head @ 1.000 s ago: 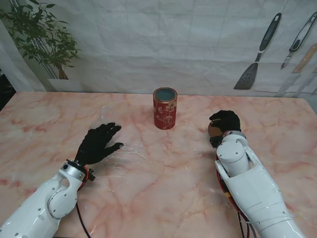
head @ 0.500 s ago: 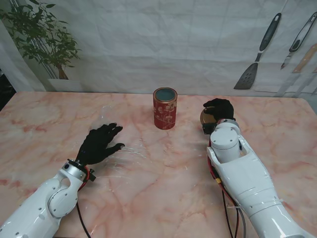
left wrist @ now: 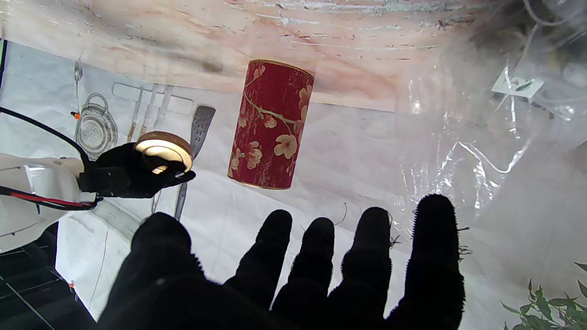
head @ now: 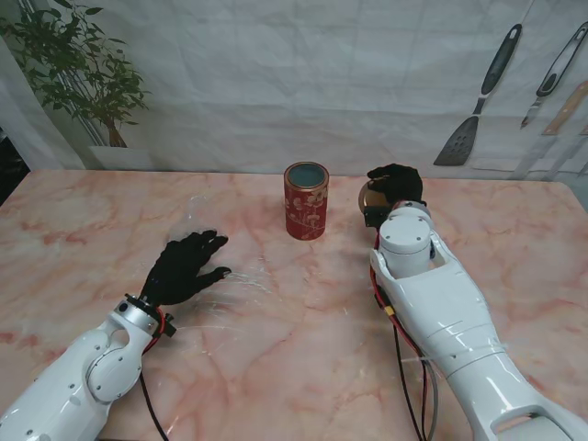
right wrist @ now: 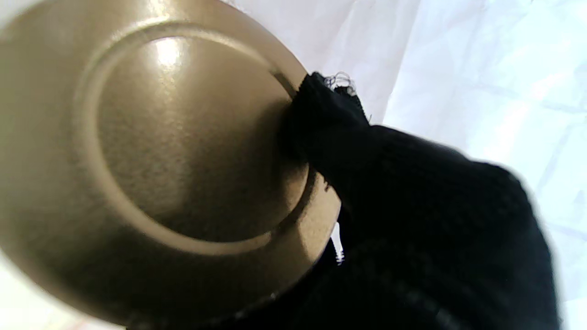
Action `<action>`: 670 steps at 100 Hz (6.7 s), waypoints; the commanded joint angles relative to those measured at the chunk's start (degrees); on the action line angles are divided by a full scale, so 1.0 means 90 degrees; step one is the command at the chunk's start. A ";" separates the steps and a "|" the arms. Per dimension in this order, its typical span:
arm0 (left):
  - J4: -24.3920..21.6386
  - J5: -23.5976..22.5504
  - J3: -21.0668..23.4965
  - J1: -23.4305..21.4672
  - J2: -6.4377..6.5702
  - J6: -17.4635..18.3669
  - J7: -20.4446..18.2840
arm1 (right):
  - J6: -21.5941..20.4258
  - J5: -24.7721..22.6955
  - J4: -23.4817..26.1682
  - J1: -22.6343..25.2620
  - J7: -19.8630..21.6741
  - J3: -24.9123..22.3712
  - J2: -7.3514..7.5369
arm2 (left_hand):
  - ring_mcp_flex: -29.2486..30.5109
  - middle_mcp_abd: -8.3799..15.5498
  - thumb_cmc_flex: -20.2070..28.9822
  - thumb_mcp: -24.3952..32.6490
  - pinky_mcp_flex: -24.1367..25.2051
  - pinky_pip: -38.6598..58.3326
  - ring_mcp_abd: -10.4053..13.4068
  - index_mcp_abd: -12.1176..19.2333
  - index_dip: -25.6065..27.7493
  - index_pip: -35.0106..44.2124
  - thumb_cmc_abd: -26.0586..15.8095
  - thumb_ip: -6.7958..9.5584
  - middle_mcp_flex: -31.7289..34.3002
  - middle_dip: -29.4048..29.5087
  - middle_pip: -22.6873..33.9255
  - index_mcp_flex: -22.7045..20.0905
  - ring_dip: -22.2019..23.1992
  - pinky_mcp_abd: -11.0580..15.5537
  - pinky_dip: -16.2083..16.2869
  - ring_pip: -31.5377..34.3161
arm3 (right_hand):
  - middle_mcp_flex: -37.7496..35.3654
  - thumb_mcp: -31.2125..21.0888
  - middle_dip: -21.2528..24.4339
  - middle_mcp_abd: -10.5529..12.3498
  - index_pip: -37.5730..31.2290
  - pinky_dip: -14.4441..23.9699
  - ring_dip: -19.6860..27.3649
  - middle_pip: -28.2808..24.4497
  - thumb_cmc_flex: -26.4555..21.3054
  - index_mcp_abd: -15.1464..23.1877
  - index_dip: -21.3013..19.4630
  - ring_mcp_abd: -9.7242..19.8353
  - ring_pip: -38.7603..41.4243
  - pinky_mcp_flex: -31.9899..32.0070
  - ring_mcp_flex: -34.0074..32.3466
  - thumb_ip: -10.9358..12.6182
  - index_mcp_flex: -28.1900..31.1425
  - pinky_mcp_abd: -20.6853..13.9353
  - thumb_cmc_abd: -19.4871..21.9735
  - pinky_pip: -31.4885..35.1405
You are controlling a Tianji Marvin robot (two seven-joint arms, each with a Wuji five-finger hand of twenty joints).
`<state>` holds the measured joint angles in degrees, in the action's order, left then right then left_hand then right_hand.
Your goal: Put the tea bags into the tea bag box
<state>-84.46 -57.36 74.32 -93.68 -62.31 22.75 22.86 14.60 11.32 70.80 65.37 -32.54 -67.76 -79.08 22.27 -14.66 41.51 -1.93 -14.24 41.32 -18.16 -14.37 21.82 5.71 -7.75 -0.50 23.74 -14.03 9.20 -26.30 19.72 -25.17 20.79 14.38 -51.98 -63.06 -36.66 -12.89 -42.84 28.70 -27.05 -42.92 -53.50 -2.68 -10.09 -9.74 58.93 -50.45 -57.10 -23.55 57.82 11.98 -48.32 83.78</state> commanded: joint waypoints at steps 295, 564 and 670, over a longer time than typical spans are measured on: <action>-0.0212 -0.0266 0.0232 -0.0260 0.0104 -0.0063 -0.0317 | -0.1399 0.1885 -0.2554 -0.1900 0.0173 0.1294 -0.1206 | 0.0048 0.0013 0.0035 -0.0063 0.0000 0.0202 0.0000 0.0068 0.0078 0.0044 -0.0015 -0.0213 0.0075 0.0027 0.0011 -0.0057 0.0065 0.0034 0.0111 0.0013 | 0.0156 -0.0777 -0.0057 0.0425 -0.0567 0.0240 -0.0008 -0.0426 -0.0475 -0.0125 -0.0083 -0.0385 0.0301 -0.0308 0.0030 0.0825 0.0021 -0.0479 0.0653 0.0802; -0.0147 -0.0259 0.0235 -0.0227 0.0125 0.0146 -0.0421 | -0.1843 -0.1842 -0.3006 -0.2241 0.1186 0.2483 -0.0408 | 0.0151 0.0092 0.0041 -0.0065 -0.0058 0.0244 0.0058 0.0156 0.0137 0.0096 -0.0009 -0.0214 0.0151 -0.0007 0.0050 -0.0093 0.0098 0.0115 0.0122 0.0039 | 0.3692 0.1919 0.0644 0.1153 0.1576 0.1425 0.0069 0.1028 0.2846 0.0574 -0.1346 0.0880 -0.2699 0.5339 0.4530 0.2237 -0.2381 -0.1733 0.2603 -0.2176; -0.0103 -0.0230 0.0208 -0.0192 0.0120 0.0170 -0.0398 | -0.1680 -0.2204 -0.2927 -0.2184 0.1375 0.2535 -0.0218 | 0.0191 0.0070 0.0030 -0.0063 -0.0068 0.0273 0.0050 0.0140 0.0140 0.0096 -0.0015 -0.0213 0.0155 -0.0008 0.0050 -0.0103 0.0112 0.0136 0.0133 0.0054 | 0.3039 0.2256 0.0768 0.1312 0.1570 0.1589 0.0315 0.1458 0.2911 0.0719 -0.1280 0.1136 -0.3308 0.5394 0.4286 0.2265 -0.2453 -0.1789 0.2848 -0.2510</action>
<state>-85.26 -59.63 76.23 -95.54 -61.28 24.07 19.99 -0.76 -7.66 44.09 45.33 -20.85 -45.08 -81.69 23.08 -14.66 41.51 -1.93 -14.80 41.90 -18.16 -13.32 22.79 6.15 -7.72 -0.50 24.48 -14.02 10.21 -26.30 20.33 -24.72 20.79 14.82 -24.69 -44.29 -30.50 -2.74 -28.49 41.92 -24.91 -31.00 -29.36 1.69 -21.90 -1.93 30.48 -2.58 -18.28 -4.97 38.05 -1.47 -25.12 62.10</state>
